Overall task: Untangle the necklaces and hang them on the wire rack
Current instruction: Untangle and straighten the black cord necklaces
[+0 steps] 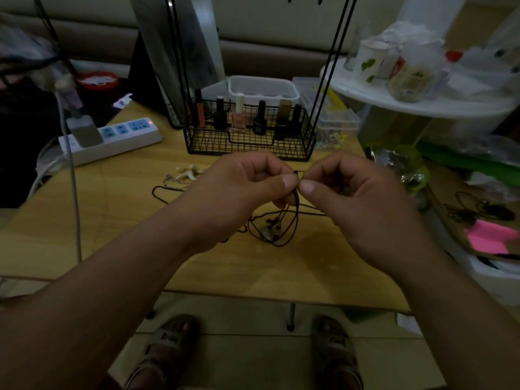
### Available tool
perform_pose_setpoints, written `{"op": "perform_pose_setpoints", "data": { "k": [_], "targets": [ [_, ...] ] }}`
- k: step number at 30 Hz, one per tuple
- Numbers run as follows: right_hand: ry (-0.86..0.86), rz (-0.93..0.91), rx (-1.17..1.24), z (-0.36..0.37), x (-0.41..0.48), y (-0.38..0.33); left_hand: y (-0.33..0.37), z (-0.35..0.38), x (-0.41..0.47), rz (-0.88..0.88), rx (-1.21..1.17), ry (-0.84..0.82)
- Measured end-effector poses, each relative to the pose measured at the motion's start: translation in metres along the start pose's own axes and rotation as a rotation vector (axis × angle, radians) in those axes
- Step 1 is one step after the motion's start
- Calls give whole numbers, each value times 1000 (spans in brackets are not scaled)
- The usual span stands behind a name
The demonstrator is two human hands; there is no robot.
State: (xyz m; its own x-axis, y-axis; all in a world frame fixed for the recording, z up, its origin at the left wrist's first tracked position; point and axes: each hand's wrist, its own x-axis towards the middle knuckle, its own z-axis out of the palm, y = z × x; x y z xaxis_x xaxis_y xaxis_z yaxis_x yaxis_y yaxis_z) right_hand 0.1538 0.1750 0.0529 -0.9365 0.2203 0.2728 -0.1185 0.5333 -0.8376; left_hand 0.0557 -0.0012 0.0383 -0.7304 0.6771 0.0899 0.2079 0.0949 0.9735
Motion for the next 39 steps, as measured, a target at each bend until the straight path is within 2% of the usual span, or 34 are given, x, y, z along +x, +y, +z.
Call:
{"op": "perform_pose_setpoints", "data": {
  "k": [10,20,30,39],
  "targets": [
    [60,-63,-82,1,1,5,3,2,0,-26,37,2],
    [-12,-117,-227,0,-1,7,6,6,-3,-29,205,33],
    [-11,-102,-157,1,1,10,5,2,-5,20,190,-44],
    [-31,-120,-185,2,-1,11,0,3,-3,28,222,10]
  ]
}}
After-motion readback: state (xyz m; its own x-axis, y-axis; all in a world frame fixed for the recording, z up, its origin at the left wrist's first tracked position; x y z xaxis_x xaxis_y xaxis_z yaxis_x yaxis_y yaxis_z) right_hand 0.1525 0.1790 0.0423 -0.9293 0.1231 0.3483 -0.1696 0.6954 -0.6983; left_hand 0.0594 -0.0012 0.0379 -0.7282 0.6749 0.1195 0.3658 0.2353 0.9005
